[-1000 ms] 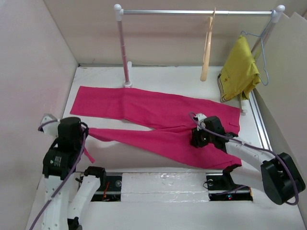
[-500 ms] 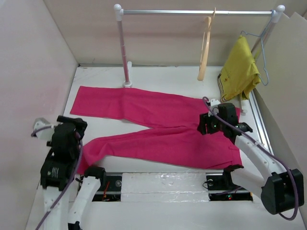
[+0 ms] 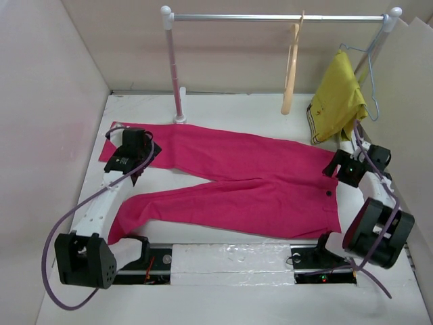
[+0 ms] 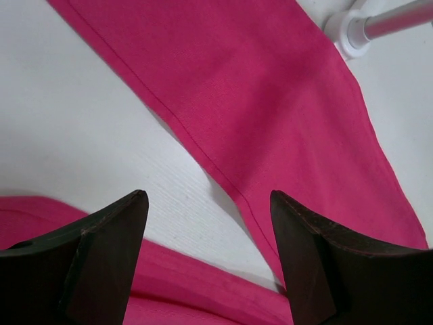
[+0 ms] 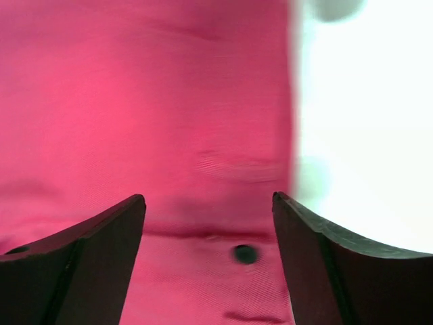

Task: Place the trousers on the hanger
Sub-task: Flatten out the trousers at the center of the board.

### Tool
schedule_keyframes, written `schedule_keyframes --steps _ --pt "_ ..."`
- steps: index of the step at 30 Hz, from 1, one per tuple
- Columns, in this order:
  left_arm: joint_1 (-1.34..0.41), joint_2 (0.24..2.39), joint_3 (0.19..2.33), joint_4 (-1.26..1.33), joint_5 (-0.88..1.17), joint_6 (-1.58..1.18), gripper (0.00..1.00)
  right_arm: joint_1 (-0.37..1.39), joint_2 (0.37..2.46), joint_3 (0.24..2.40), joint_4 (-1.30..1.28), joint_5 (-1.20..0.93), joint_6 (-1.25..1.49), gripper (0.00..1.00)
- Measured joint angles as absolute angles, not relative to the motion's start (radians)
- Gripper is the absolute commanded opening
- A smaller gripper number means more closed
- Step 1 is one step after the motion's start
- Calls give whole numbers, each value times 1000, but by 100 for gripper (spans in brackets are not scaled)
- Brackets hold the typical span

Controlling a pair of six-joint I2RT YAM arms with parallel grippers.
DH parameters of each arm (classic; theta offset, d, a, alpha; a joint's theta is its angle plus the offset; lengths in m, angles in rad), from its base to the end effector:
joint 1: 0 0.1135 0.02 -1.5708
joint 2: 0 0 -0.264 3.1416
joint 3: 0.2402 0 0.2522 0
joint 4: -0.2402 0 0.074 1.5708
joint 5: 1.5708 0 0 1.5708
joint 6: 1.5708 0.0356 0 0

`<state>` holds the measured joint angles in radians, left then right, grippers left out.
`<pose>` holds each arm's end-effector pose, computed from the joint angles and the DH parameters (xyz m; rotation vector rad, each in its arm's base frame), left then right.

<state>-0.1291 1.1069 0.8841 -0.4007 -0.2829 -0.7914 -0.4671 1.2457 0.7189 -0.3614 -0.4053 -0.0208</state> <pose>0.2411 -0.0213 0.2908 -0.8546 1.9991 -0.2170 0.2250 -0.0978 0.2096 0.3566 2.3545 0.2698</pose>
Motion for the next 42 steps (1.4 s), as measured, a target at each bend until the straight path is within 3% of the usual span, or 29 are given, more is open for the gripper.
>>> schedule_keyframes --steps 5,8,10,12,15,17,22,26,28,29,30,31,33,36,38,39,41,42 --pt "-129 1132 821 -276 -183 -790 69 -564 1395 720 -311 -416 14 83" --pt "-129 1074 741 -223 -138 -789 68 -565 1486 733 -253 -448 25 78" --pt "-129 1042 710 -216 -127 -786 68 -568 1511 736 -202 -469 33 66" --pt "-129 1031 699 -211 -127 -784 68 -569 1527 731 -168 -500 50 38" --pt "-129 1029 696 -205 -131 -778 68 -576 1528 676 -93 -540 89 7" --pt "-129 1029 696 -205 -137 -773 68 -591 1526 659 -80 -570 111 0" --pt "-129 1024 696 -207 -159 -765 66 -646 1478 714 -161 -587 126 0" --pt "-129 1013 696 -208 -175 -762 68 -678 1480 886 -264 -546 106 0" --pt "-129 1012 696 -211 -184 -759 70 -692 1499 982 -303 -506 94 20" --pt "-129 1012 696 -213 -187 -758 70 -698 1512 1025 -316 -484 91 34" --pt "-129 1012 696 -215 -189 -757 73 -702 1525 1057 -323 -465 86 55" --pt "-129 1012 695 -217 -194 -757 79 -707 1538 1086 -325 -448 79 59" --pt "-128 1019 694 -224 -203 -756 82 -710 1558 1117 -331 -440 66 66" --pt "-98 1060 694 -229 -208 -756 80 -675 1547 1113 -361 -437 49 64" --pt "-81 1105 694 -238 -214 -763 73 -607 1495 1069 -361 -434 41 62" --pt "-76 1122 694 -248 -216 -763 72 -560 1450 1034 -363 -430 40 54" --pt "-77 1139 696 -282 -212 -759 71 -453 1340 947 -357 -433 38 29" --pt "-85 1137 696 -301 -213 -755 71 -382 1275 898 -352 -440 36 6"
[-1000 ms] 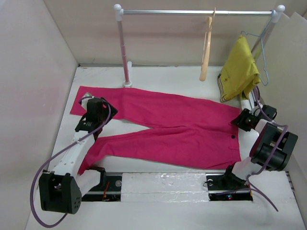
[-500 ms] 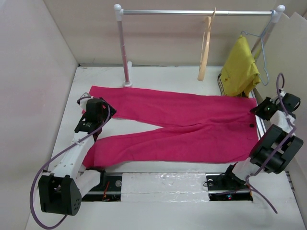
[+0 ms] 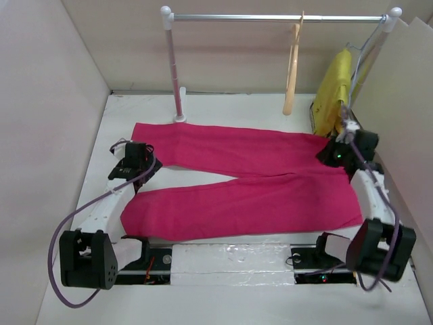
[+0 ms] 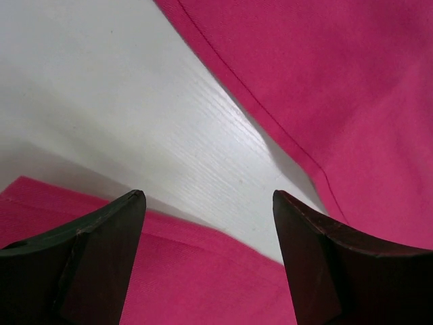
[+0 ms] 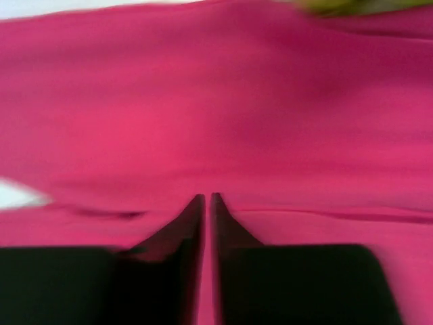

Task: Place the trousers on the hanger
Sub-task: Flatten out the trousers at the center of the board.

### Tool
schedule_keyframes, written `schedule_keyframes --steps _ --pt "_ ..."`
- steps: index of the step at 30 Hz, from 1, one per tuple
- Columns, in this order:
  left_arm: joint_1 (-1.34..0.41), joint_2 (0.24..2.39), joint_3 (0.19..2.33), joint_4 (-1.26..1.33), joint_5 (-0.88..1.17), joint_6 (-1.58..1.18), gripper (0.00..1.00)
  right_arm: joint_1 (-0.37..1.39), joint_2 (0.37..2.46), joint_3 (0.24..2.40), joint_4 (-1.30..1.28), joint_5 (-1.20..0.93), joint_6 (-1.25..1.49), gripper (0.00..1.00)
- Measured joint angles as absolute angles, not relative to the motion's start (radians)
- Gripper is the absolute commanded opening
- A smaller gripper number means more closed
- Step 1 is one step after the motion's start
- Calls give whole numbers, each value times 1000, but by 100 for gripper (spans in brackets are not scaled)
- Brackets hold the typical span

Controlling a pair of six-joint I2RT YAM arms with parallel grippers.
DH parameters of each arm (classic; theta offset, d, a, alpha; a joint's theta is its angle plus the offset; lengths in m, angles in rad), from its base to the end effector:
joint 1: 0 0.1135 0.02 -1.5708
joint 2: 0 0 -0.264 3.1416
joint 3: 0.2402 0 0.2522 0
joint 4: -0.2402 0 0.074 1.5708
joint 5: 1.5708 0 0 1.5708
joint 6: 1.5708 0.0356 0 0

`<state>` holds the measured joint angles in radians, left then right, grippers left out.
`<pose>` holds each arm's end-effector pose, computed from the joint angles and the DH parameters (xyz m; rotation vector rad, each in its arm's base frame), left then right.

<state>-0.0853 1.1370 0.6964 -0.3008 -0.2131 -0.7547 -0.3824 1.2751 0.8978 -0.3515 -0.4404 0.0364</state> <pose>0.2362 -0.0126 0.2294 -0.8564 2.1334 -0.1880 0.2581 -0.0875 0.2608 0.2444 2.2228 0.3191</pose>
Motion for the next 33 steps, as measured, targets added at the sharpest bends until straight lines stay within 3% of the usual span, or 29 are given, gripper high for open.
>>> schedule_keyframes --steps 1,4,8,10,11,14,17,21,29,33 --pt "-94 1127 698 -319 -220 -751 71 -311 1211 843 -337 -443 35 0" --pt "-120 1066 699 -358 -234 -743 68 -25 1076 714 -282 -444 67 0" --pt "-125 959 718 -387 -243 -737 63 425 1156 718 -219 -443 80 1" --pt "-124 930 761 -410 -244 -730 61 622 1284 823 -231 -391 57 13" --pt "-124 918 791 -424 -247 -724 61 703 1356 885 -224 -387 43 32" --pt "-125 895 908 -474 -276 -714 61 904 1552 1063 -178 -394 -3 56" --pt "-125 881 1025 -519 -312 -713 61 1005 1710 1216 -170 -418 -35 63" --pt "-125 854 1118 -551 -321 -715 63 1050 1916 1431 -178 -428 -72 65" --pt "-128 807 1113 -597 -270 -714 64 1058 2230 1667 -202 -461 -101 67" --pt "-137 781 1076 -607 -266 -714 64 1057 2270 1697 -194 -479 -97 67"
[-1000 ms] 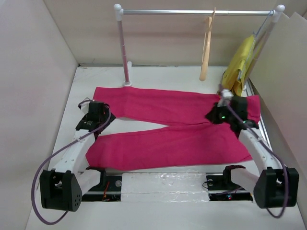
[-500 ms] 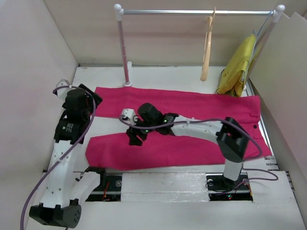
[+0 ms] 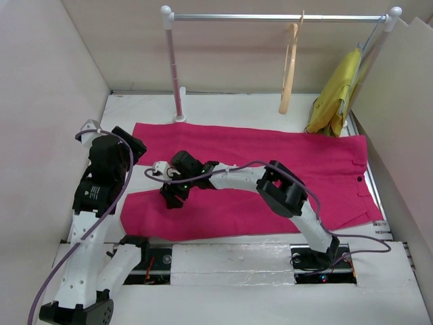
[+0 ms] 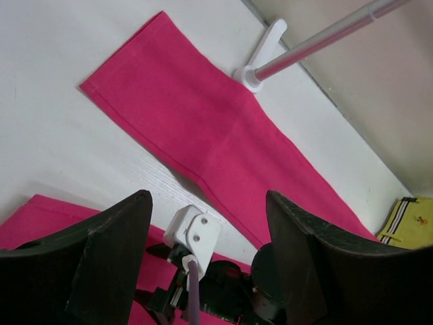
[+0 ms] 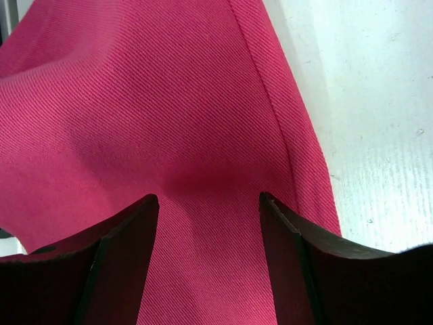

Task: Place the trousers on the hanger
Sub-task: Flatten out the trousers at the center of the board.

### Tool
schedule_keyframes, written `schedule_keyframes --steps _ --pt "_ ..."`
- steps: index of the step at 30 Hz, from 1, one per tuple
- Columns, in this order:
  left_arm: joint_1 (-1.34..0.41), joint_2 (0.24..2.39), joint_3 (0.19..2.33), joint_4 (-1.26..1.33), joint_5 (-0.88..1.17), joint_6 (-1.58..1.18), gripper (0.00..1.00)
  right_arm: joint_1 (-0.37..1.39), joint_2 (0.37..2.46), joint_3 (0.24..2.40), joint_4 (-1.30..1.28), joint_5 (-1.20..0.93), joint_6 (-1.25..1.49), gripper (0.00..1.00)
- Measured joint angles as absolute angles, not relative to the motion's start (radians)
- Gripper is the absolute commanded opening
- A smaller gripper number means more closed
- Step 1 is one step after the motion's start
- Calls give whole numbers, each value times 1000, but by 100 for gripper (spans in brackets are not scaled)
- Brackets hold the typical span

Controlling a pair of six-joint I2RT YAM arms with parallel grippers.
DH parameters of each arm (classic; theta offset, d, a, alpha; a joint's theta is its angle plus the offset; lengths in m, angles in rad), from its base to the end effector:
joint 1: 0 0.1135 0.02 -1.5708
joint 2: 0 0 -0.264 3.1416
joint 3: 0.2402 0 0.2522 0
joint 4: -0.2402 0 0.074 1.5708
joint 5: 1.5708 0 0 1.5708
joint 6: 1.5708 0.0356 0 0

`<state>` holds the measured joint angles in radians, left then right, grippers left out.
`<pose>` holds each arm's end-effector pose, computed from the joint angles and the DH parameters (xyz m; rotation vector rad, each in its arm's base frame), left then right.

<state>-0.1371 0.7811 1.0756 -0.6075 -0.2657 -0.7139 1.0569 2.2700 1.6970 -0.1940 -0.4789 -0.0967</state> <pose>0.1525 -0.0116 0.3945 -0.7089 1.7478 -0.3352 0.2336 0.4472 0.1599 -1.5503 1.9163 1.0122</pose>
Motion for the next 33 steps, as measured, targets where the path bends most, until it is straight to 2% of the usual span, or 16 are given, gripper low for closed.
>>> schedule_keyframes --steps 11,16,17,18,19,20,22,33 --pt "-184 774 1053 -622 -282 -702 64 1026 2287 1711 -149 -496 -44 63" --pt "-184 770 1027 -623 -289 -696 64 1005 2344 1808 -192 -471 -69 59" --pt "-184 770 1022 -622 -290 -695 64 1003 2351 1811 -194 -469 -73 54" --pt "-184 770 1018 -624 -290 -695 64 1003 2357 1809 -188 -471 -75 45" --pt "-184 770 1013 -622 -292 -695 64 1003 2358 1807 -181 -470 -76 19" --pt "-184 769 1009 -624 -292 -694 64 1003 2358 1801 -174 -475 -73 19" --pt "-184 769 1002 -622 -293 -695 64 1003 2360 1795 -171 -492 -72 0" --pt "-184 771 981 -620 -323 -688 65 927 2303 1794 -176 -536 -52 0"
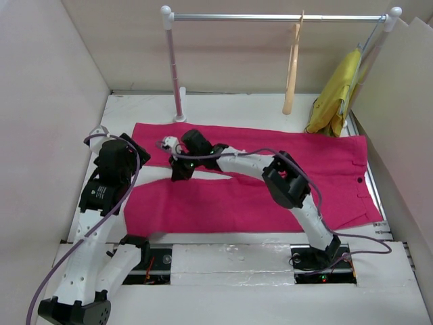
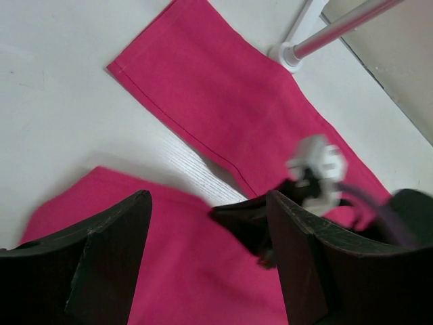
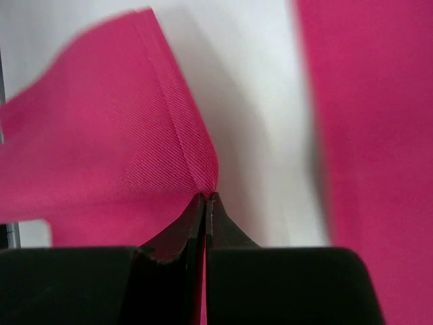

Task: Place the trousers on the hanger
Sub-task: Flatten out the trousers at the center of the board.

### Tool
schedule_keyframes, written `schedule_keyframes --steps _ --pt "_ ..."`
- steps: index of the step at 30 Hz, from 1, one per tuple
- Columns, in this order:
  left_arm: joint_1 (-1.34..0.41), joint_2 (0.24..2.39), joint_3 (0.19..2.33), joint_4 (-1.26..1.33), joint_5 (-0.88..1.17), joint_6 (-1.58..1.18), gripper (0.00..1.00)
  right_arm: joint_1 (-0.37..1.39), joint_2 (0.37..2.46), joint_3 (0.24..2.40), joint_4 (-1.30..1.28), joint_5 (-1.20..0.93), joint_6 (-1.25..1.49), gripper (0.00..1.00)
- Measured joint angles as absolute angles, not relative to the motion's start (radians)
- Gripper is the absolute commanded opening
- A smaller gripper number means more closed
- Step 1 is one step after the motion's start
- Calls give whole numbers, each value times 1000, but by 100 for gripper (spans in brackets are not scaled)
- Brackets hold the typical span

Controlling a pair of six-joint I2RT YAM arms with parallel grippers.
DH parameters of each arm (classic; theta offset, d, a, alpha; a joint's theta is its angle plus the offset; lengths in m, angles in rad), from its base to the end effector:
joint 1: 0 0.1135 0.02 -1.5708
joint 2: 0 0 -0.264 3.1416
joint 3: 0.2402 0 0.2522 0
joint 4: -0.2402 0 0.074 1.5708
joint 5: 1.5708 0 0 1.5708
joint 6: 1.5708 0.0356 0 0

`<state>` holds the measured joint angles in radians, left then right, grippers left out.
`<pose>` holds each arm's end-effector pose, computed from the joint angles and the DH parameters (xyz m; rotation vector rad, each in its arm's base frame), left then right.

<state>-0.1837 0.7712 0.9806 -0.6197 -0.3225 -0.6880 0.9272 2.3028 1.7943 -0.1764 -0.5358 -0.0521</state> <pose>0.1561 -0.0175 0.3641 -0.6900 1.8423 -0.2529 0.2979 0.4274 0.1768 -1.3720 1.9253 1.0541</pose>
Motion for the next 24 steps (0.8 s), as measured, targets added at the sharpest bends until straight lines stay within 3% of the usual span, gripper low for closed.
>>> schedule_keyframes --steps 1,2,3,6,12,14,17,18,24 --pt "-184 772 981 -620 -327 -688 65 904 2281 1794 -178 -535 -52 0" --pt "-184 775 980 -620 -333 -688 65 881 2260 1795 -179 -535 -52 7" --pt "-184 777 979 -619 -340 -688 65 853 2236 1798 -181 -534 -52 29" --pt "-184 778 952 -614 -364 -688 66 783 2203 1822 -179 -535 -57 46" --pt "-184 791 814 -613 -385 -727 69 735 2166 1726 -180 -532 -63 52" --pt "-184 817 778 -619 -380 -754 69 748 2138 1666 -201 -531 -67 48" --pt "-174 875 765 -635 -370 -805 67 773 2061 1581 -236 -520 -88 18" --pt "-167 888 765 -633 -364 -821 67 781 2018 1546 -240 -515 -94 0" --pt "-121 899 757 -626 -347 -923 63 842 1683 1338 -234 -479 -109 0"
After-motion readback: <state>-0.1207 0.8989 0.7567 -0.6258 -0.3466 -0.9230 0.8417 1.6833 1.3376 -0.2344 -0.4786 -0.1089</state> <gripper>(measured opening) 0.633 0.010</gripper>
